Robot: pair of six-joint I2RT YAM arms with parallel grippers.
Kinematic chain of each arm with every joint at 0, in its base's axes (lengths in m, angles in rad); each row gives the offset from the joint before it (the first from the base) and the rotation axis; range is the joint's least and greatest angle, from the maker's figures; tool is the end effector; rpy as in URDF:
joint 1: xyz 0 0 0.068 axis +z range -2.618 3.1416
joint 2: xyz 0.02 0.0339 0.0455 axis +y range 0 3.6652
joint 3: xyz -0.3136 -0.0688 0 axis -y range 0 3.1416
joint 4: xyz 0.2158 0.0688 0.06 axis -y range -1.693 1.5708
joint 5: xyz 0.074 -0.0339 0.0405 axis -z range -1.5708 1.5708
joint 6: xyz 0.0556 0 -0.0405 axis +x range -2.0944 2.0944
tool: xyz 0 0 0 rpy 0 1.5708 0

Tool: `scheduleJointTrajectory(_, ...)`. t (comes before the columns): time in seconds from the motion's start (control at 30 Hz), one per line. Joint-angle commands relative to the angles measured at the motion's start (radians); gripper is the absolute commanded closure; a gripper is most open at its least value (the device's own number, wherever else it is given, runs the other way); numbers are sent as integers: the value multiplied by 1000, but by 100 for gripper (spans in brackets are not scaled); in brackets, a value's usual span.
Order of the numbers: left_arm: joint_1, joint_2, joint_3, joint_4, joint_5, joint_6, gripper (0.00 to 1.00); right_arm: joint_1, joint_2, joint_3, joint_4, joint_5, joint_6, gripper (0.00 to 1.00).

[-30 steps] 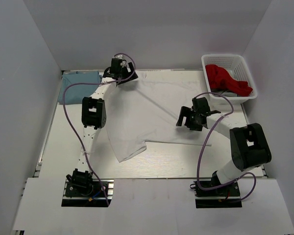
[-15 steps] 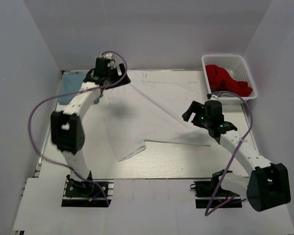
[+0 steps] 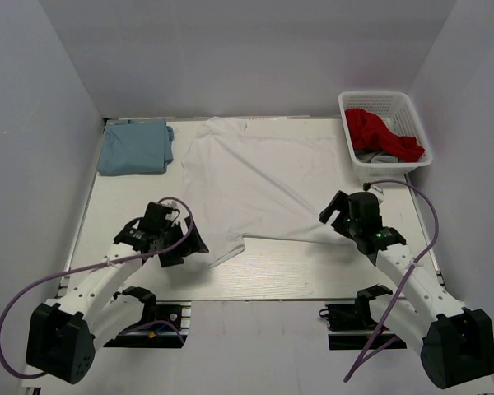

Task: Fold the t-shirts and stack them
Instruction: Grap the side of the flattened tshirt closest away from the robot with both arms

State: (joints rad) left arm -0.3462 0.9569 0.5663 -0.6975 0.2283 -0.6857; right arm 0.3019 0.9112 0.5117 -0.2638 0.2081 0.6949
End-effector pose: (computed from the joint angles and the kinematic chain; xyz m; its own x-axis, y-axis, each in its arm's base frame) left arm 0.1098 -0.0530 0.2296 -0.9167 -0.3250 -0.2323 -0.1953 0.8719 -0.4491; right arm 0.1477 0.0340 0.2536 -0.5383 0.4885 -0.6867 0.2723 0.8720 0.4068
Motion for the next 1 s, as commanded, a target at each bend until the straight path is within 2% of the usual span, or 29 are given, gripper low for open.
scheduleJointTrajectory(0.0, -22, 0, -106, 19, 120, -66, 0, -7, -17, -22, -41, 62, 23, 10)
scheduleJointTrajectory(0.07, -22, 31, -118, 44, 120, -77, 0, -6, -17, -35, -40, 62, 26, 10)
scheduleJointTrajectory(0.13, -36, 57, -131, 67, 96, -77, 4, -9, -15, -42, -38, 73, 38, 10)
scheduleJointTrajectory(0.3, -68, 152, -121, 105, 17, -87, 21, -12, -18, -52, -43, 102, 49, 10)
scheduleJointTrajectory(0.37, -88, 192, -112, 139, 5, -87, 25, -17, -15, -64, -38, 106, 61, 10)
scheduleJointTrajectory(0.4, -88, 215, -102, 139, -10, -78, 32, -17, -17, -67, -41, 105, 61, 10)
scheduleJointTrajectory(0.47, -109, 278, -80, 104, -55, -78, 39, -23, -14, -68, -55, 112, 80, 10)
scheduleJointTrajectory(0.5, -109, 290, -69, 104, -79, -78, 46, -23, -11, -67, -63, 125, 86, 10)
scheduleJointTrajectory(0.6, -129, 301, -69, 117, -119, -90, 50, -35, -2, -62, -90, 171, 95, 10)
scheduleJointTrajectory(0.7, -141, 301, -48, 127, -170, -103, 63, -55, 31, -35, -143, 192, 107, 10)
scheduleJointTrajectory(0.73, -142, 301, -48, 116, -203, -103, 78, -61, 38, -24, -153, 194, 107, 10)
scheduleJointTrajectory(0.83, -142, 312, -48, 116, -202, -114, 100, -90, 45, -19, -167, 175, 107, 10)
scheduleJointTrajectory(0.97, -142, 280, -48, 99, -188, -114, 100, -118, 78, -21, -163, 143, 91, 10)
